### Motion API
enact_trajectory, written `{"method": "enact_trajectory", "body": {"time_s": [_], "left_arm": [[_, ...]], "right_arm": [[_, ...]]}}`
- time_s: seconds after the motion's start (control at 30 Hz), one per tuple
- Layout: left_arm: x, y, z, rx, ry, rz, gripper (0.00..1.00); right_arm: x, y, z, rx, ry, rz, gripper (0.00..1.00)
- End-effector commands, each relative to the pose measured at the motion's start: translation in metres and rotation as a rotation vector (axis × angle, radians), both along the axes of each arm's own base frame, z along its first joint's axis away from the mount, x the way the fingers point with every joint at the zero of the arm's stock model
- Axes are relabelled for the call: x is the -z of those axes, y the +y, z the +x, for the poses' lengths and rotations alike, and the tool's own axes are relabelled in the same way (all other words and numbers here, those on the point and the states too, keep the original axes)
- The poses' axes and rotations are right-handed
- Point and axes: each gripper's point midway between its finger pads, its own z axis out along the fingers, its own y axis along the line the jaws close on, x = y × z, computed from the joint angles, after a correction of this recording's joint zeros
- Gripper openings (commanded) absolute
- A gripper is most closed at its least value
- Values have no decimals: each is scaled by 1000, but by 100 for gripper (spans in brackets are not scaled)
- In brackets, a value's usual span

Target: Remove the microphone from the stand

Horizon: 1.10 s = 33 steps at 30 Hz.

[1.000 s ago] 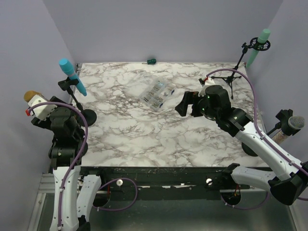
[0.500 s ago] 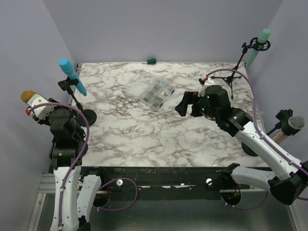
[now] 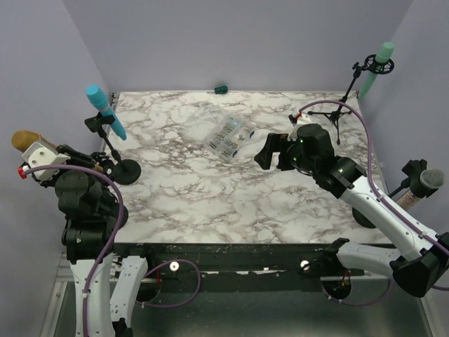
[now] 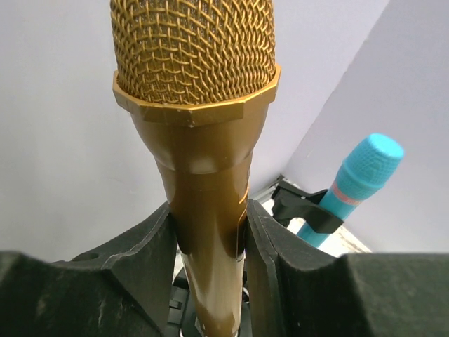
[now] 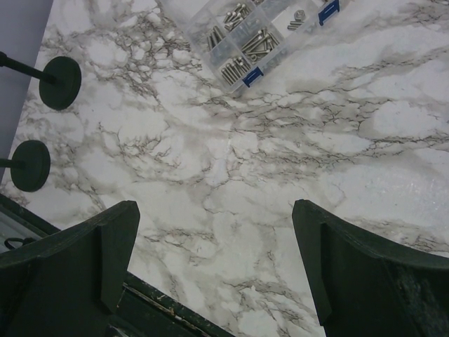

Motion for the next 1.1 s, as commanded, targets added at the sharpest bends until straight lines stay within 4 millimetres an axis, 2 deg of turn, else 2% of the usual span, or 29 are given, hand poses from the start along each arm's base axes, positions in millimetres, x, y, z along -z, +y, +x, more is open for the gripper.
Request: {"method": "enact_trajectory", "body": {"time_s": [0.0, 0.23, 0.37, 0.5, 0.6, 0.7, 0.87, 1.07], "left_arm": [[-33, -13, -14, 96, -73, 30, 17], [-60, -50, -14, 332, -112, 58, 11], [-68, -91, -3, 573, -94, 93, 9], [-64, -141, 11, 858, -40, 90, 3], [-55, -171, 19, 1032, 15, 33, 0], [-38, -193, 29, 1159, 72, -40, 0], [0, -215, 48, 1287, 180, -197, 0], [42, -244, 60, 1380, 305, -307, 0]], "right_arm": [[-3, 4, 1, -3, 0, 7, 100], [4, 6, 2, -2, 21, 7, 100], [7, 7, 3, -1, 32, 6, 100], [8, 7, 3, 1, 34, 8, 100], [10, 7, 2, 4, 36, 12, 100], [12, 6, 2, 4, 40, 10, 100], [14, 5, 1, 9, 42, 6, 100], [14, 3, 1, 15, 36, 6, 100]]}}
